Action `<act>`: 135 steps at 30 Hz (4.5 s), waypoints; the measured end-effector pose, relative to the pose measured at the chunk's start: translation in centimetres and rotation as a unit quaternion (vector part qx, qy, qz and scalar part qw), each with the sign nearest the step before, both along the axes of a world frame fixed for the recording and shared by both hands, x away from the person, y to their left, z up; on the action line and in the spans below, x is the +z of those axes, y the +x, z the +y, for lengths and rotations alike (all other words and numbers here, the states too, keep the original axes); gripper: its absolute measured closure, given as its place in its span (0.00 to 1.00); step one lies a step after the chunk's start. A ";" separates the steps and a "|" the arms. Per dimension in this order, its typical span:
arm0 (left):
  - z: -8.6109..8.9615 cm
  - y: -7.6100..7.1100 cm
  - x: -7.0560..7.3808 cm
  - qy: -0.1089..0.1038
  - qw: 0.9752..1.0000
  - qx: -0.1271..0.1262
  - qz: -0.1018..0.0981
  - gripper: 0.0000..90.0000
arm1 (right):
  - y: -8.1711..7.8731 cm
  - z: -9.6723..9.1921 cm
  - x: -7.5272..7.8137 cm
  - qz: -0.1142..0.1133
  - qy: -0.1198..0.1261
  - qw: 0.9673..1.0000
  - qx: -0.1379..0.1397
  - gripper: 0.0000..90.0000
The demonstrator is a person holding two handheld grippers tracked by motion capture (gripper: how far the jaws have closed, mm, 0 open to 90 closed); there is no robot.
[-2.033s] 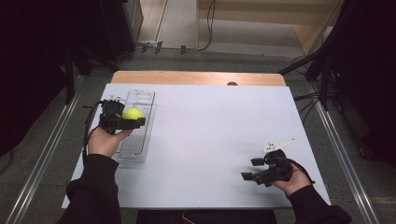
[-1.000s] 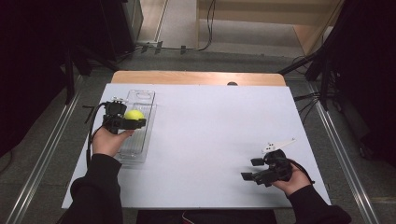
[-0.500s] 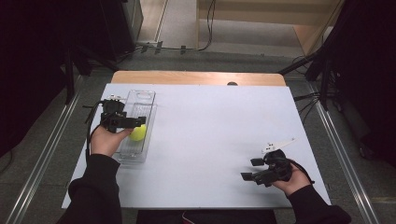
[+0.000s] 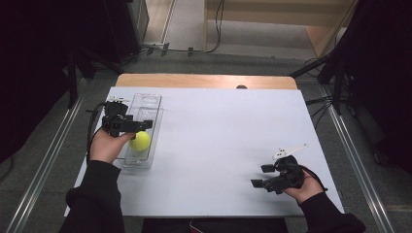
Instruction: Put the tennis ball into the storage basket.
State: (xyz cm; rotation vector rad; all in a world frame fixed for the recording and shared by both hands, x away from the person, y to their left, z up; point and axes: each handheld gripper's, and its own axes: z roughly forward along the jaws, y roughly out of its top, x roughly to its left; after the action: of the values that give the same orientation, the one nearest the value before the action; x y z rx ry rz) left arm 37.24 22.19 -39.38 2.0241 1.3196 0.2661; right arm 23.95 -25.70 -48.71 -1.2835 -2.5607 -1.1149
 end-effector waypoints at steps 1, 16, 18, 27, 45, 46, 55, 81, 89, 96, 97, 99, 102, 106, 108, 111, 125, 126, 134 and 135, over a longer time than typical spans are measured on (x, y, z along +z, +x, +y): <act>-0.1 -0.1 0.1 -0.003 1.000 -0.006 0.001 0.19 | 0.0 0.0 0.0 0.000 0.000 1.000 0.000 0.21; -1.6 -0.7 0.7 -0.027 0.998 -0.055 0.011 0.19 | -0.1 0.0 0.0 0.000 0.000 1.000 -0.001 0.21; -1.7 -0.8 0.7 -0.031 0.997 -0.062 0.014 0.19 | -0.1 -0.1 0.0 -0.001 0.000 1.000 -0.001 0.21; -3.1 -1.2 0.6 -0.038 0.994 -0.104 0.021 0.19 | -0.1 -0.1 0.0 -0.001 0.001 1.000 -0.001 0.21; -6.2 -2.3 -0.2 -0.022 0.988 -0.153 0.020 0.19 | -0.1 -0.1 0.1 0.000 0.000 1.000 -0.001 0.21; -6.4 -2.4 -0.2 -0.022 0.987 -0.155 0.019 0.19 | -0.1 -0.1 0.1 -0.001 0.000 1.000 -0.001 0.21; -7.5 -3.1 -0.7 -0.037 0.984 -0.175 0.018 0.19 | -0.2 -0.1 0.1 0.000 0.001 1.000 -0.001 0.21; -7.5 -5.1 -3.0 -0.039 0.979 -0.199 0.015 0.19 | -0.1 -0.1 0.1 0.001 0.002 1.000 -0.003 0.21; -7.3 -5.5 -3.4 -0.040 0.980 -0.195 0.017 0.19 | -0.1 -0.2 0.1 0.000 0.001 1.000 -0.004 0.21; -7.4 -5.9 -4.0 -0.027 0.977 -0.209 0.020 0.19 | -0.1 -0.2 0.1 -0.003 0.002 1.000 -0.006 0.21; -7.4 -5.9 -4.0 -0.027 0.977 -0.211 0.020 0.19 | -0.2 -0.2 0.1 -0.003 0.002 1.000 -0.006 0.21; -7.3 -6.1 -4.2 -0.027 0.977 -0.212 0.019 0.19 | -0.2 -0.2 0.2 -0.003 0.002 1.000 -0.006 0.21; -7.2 -6.3 -4.5 -0.021 0.975 -0.218 0.021 0.19 | -0.2 -0.2 0.1 -0.003 0.002 1.000 -0.006 0.21; -7.0 -6.8 -4.9 -0.015 0.974 -0.226 0.022 0.19 | -0.2 -0.2 0.1 -0.003 0.002 1.000 -0.006 0.21; -6.9 -6.9 -5.0 -0.016 0.973 -0.229 0.021 0.19 | -0.2 -0.2 0.1 -0.003 0.001 1.000 -0.006 0.21; -6.8 -7.2 -5.1 -0.021 0.972 -0.231 0.020 0.19 | -0.1 -0.2 0.1 -0.003 0.000 1.000 -0.006 0.21; -6.3 -8.1 -6.0 -0.027 0.970 -0.239 0.021 0.19 | -0.1 -0.3 0.1 -0.003 0.000 1.000 -0.011 0.21; -6.2 -8.2 -6.1 -0.027 0.970 -0.240 0.021 0.19 | -0.1 -0.3 0.1 -0.003 0.000 1.000 -0.012 0.21; -5.8 -8.6 -6.4 -0.035 0.970 -0.238 0.023 0.19 | -0.1 -0.3 0.1 -0.003 -0.001 1.000 -0.013 0.21; -5.8 -8.7 -6.4 -0.036 0.970 -0.238 0.023 0.19 | -0.2 -0.3 0.1 -0.002 -0.001 1.000 -0.013 0.21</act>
State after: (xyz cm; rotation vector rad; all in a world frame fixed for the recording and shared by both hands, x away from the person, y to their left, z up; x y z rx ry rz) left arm 28.55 16.41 -45.78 2.2197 0.8165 -0.0511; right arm 23.80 -26.04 -48.57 -1.3199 -2.5555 -1.1218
